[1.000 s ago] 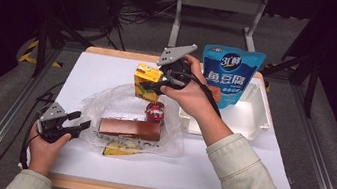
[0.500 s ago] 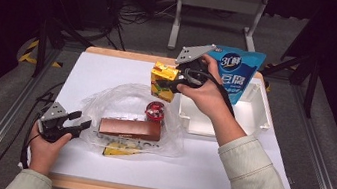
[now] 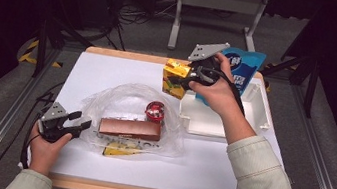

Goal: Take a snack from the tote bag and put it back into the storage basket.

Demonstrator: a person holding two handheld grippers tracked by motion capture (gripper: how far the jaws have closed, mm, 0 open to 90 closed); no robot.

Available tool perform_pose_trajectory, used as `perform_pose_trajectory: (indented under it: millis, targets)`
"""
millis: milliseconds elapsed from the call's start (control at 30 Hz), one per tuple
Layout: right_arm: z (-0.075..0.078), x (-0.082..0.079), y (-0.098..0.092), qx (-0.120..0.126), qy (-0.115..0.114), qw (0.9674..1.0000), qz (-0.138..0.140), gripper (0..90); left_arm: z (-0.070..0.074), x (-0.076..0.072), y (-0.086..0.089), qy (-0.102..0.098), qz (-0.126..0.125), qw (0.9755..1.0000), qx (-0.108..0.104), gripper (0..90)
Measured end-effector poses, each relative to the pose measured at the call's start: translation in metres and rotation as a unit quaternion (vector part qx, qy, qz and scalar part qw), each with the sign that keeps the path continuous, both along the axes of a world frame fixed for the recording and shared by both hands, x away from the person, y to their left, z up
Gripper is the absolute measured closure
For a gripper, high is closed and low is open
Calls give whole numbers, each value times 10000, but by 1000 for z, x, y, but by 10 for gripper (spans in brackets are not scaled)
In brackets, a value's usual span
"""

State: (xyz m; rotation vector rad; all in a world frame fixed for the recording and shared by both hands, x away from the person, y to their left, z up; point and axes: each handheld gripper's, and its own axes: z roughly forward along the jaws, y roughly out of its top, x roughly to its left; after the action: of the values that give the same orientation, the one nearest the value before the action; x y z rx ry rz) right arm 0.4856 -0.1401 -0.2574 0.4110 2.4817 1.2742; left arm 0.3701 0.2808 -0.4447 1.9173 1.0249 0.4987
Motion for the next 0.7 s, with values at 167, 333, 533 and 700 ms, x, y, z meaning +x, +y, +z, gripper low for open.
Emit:
perform_pose_trajectory:
  millis: [167, 333, 533, 700]
  targets:
    - [0, 4, -14, 0, -24, 9999, -153, 547, 0, 0, -1, 20, 28, 10000, -4, 440]
    - [0, 7, -24, -6, -27, 9997, -261, 547, 0, 0, -1, 12, 37, 10000, -12, 440]
    - [-3, 11, -32, -25, -32, 9993, -384, 546, 0, 0, -1, 18, 31, 10000, -6, 440]
    - [-8, 16, -38, -74, -28, 9989, -463, 546, -1, 0, -1, 22, 41, 10000, -9, 440]
